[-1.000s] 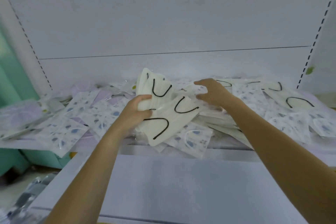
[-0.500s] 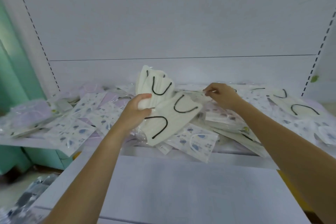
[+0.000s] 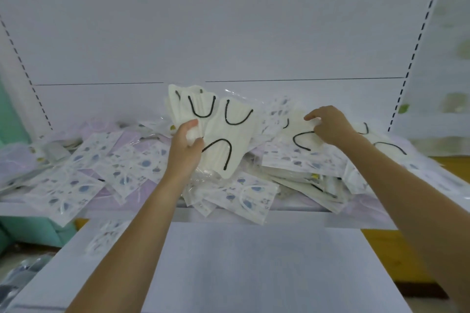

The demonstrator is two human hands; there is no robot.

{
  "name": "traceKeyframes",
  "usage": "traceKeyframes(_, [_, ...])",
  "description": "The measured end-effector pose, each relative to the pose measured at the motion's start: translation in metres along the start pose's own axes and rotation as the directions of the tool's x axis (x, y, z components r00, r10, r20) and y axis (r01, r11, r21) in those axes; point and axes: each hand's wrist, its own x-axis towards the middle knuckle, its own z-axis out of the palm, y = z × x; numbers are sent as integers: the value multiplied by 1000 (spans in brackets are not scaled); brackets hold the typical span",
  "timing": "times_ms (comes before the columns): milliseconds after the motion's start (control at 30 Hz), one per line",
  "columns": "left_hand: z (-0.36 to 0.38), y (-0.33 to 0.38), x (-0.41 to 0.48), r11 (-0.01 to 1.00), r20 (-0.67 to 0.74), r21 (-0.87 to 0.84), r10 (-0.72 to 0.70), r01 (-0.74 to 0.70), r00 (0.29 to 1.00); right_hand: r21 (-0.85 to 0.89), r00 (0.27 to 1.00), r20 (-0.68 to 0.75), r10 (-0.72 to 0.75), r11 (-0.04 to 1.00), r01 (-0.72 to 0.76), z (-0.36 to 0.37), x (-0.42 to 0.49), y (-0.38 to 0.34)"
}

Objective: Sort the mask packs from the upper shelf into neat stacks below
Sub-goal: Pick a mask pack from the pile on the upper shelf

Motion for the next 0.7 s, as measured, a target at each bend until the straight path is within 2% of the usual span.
traceKeyframes(100, [9,4,-4,1000,1,-14,9,-9,1000,53,968,-250,29,998,-16,-7,-8,0])
traceKeyframes(200, [19,7,-7,1000,19,-23,5,-5,1000,78,897,-440,-53,992,97,-14,-19,1])
traceKeyframes(267, [26,8,-9,999,32,-41,-5,7,999,228,864,-504,-13,963,147,-20,-24,0])
traceKeyframes(300, [30,9,-11,998,41,-55,-15,17,999,362,866,-497,53,920,151,-22,-26,-1])
traceKeyframes(333, [34,9,-13,997,49,-71,-25,29,999,528,882,-452,130,836,147,-24,-29,-4])
traceKeyframes(400, [41,10,-19,993,74,-108,-48,56,996,818,937,-268,225,567,98,-21,-38,-16])
traceKeyframes(433, [45,11,-21,988,81,-132,-66,77,995,879,959,-172,224,475,47,-17,-45,-24])
traceKeyframes(467, [48,13,-24,984,81,-149,-88,99,993,888,977,-94,193,459,-5,-9,-53,-31])
traceKeyframes(600, [50,15,-35,962,48,-239,-123,131,991,769,994,106,9,633,-88,29,-88,-60])
traceKeyframes(700, [35,15,-50,979,24,-190,-70,73,997,640,976,164,-144,768,6,47,-105,-77])
